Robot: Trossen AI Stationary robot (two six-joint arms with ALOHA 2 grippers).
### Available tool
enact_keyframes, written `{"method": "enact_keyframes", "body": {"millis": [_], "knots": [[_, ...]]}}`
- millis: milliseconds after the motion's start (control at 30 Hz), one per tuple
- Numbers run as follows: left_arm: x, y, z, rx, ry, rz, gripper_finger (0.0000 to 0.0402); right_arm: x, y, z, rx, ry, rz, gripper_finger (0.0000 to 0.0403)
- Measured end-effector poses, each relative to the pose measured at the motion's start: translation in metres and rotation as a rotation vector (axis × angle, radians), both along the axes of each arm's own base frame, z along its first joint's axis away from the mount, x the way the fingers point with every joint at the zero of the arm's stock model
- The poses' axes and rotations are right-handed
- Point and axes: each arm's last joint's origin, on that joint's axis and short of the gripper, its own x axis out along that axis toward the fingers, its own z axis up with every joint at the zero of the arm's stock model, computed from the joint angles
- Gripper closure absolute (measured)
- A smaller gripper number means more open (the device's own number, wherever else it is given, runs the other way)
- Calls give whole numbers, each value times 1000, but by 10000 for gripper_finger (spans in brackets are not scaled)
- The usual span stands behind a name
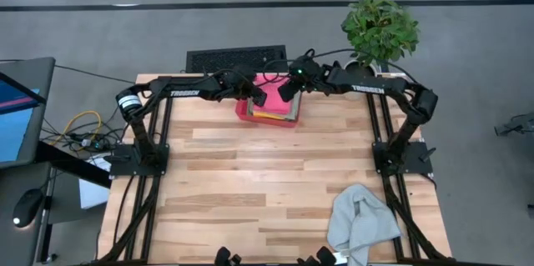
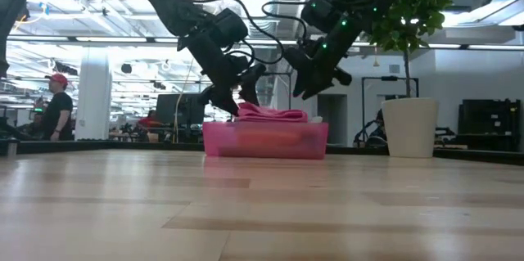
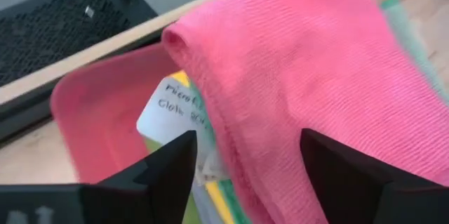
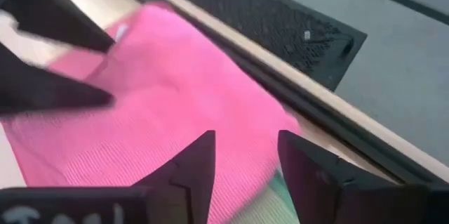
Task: Fold microfiber towels
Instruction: Stack the pink microfiber cloth on top of the green microfiber cloth in the red bin
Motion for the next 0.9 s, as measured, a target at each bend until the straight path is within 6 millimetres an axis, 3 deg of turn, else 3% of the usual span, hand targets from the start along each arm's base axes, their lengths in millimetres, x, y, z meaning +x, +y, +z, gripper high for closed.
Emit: {"method": "enact_keyframes", "body": {"millis": [167,333,500,600,900], "knots": [[-9,-5,17,-3,0,-3,145,0,2,-1,-3,16,17,211],[-25,-13,59,107,-60,-16,148,16,17,3,-73,-83,87,212],[-31,-27,79,253,-239,-99,154,17,33,-22,-123,-174,122,222],[-31,-27,67,266,-281,-105,164,9,37,-40,-117,-216,114,230],[-5,-18,-9,140,-265,-159,197,-9,50,-74,-64,-189,101,249]]}}
